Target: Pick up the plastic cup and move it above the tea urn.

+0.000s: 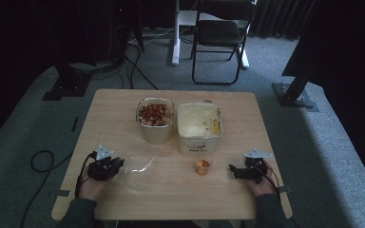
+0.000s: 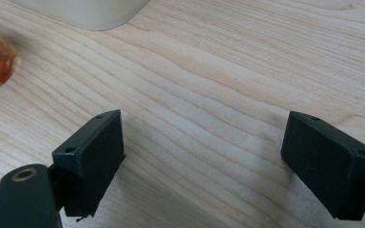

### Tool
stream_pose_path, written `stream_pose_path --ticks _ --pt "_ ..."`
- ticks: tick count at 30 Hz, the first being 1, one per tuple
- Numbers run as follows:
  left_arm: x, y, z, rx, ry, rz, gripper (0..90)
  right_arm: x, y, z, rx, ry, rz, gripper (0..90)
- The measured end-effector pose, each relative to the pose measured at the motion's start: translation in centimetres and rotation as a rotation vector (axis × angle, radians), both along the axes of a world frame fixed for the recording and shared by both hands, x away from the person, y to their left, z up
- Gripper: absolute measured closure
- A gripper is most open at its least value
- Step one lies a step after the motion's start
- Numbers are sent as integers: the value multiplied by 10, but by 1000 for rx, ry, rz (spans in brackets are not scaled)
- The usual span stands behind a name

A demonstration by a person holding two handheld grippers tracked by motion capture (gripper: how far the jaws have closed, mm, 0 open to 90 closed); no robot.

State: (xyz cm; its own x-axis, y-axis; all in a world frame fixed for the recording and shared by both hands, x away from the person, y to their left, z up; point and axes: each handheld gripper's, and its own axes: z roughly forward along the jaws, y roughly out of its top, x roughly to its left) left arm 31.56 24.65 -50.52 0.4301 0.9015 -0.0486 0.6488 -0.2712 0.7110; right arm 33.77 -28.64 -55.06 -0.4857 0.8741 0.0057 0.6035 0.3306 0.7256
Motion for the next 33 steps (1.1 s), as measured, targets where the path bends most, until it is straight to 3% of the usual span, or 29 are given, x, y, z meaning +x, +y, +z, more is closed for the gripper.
stream_pose_path --ticks 3,8,10,13,15,17,20,22,26,28,33 --pt "2 0 -1 -10 13 9 629 0 0 0 -1 1 0 138" --pt "-17 4 6 -34 11 -13 526 0 0 0 0 1 0 138" --pt "-25 7 7 -74 21 -23 517 0 0 0 0 1 0 138" --pt "-30 9 5 -85 42 -25 516 0 0 0 0 0 0 138" --pt "-28 10 0 -82 64 -28 556 0 0 0 0 0 0 138" --pt "-24 8 -5 -53 90 -36 652 0 0 0 0 0 0 138" --pt "-18 4 -7 -25 92 -62 778 0 0 0 0 0 0 138" --pt "-15 2 -4 -14 80 -78 816 0 0 0 0 0 -1 138" --pt "-12 5 6 -36 39 -101 861 0 0 0 0 0 0 138" --pt "-12 6 11 -26 14 -97 864 0 0 0 0 0 0 138" --pt "-13 18 26 -53 -49 -70 865 0 0 0 0 1 -1 138"
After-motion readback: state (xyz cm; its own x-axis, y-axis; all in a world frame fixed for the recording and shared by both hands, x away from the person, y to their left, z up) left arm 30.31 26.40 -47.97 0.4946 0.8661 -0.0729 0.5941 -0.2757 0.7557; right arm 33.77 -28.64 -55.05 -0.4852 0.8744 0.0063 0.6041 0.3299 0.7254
